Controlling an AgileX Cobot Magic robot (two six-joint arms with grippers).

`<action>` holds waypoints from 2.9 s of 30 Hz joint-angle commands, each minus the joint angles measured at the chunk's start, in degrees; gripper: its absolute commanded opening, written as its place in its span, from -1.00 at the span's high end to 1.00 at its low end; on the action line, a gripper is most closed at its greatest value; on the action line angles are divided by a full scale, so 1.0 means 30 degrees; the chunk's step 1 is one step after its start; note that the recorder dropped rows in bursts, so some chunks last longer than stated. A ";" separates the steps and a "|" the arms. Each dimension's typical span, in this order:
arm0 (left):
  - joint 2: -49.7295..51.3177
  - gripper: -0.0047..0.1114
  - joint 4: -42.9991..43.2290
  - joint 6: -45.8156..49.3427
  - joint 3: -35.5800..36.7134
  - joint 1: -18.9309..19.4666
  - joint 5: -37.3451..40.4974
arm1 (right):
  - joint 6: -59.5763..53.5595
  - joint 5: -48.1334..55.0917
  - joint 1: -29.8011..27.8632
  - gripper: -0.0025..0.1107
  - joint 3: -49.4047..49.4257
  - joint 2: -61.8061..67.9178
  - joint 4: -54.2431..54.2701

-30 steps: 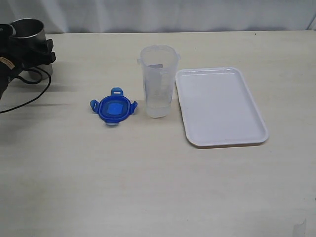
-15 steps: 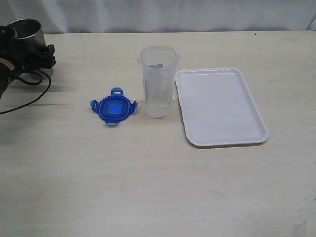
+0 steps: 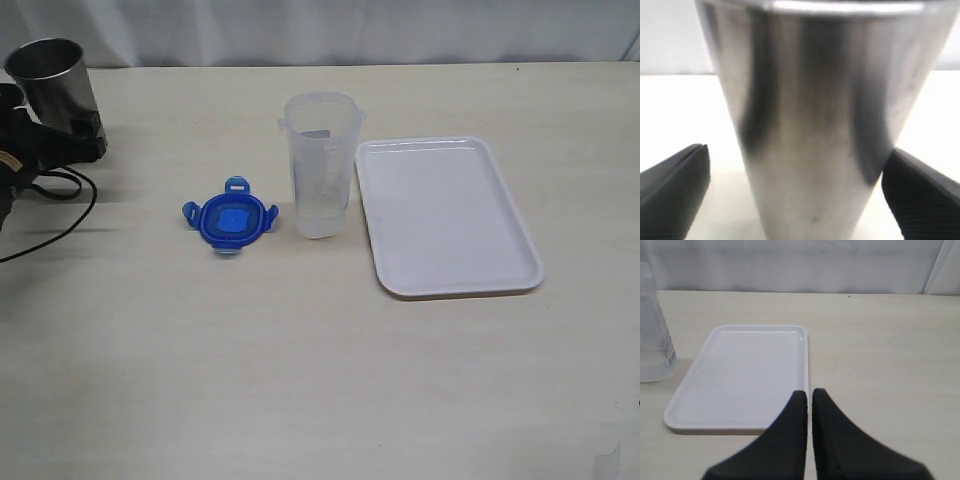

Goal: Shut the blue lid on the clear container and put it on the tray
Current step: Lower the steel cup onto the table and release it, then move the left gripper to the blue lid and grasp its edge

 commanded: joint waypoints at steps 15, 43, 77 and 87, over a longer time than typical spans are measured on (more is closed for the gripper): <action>-0.3233 -0.57 -0.0552 0.0248 0.4557 0.0080 -0.2605 | -0.0107 -0.0057 -0.0117 0.88 0.0030 -0.0085 0.0018; -1.1544 -0.57 -0.8730 0.5760 -0.2600 -0.3757 2.9494 | -0.0107 -0.0057 -0.0117 0.88 0.0030 -0.0085 0.0018; -0.7220 0.30 -1.0734 0.6001 -0.0359 -0.8314 2.1566 | -0.0107 -0.0057 -0.0117 0.88 0.0030 -0.0085 0.0018; -0.5273 0.11 -1.0738 0.6036 -0.2552 -0.8116 2.4449 | -0.0107 -0.0057 -0.0117 0.88 0.0030 -0.0085 0.0018</action>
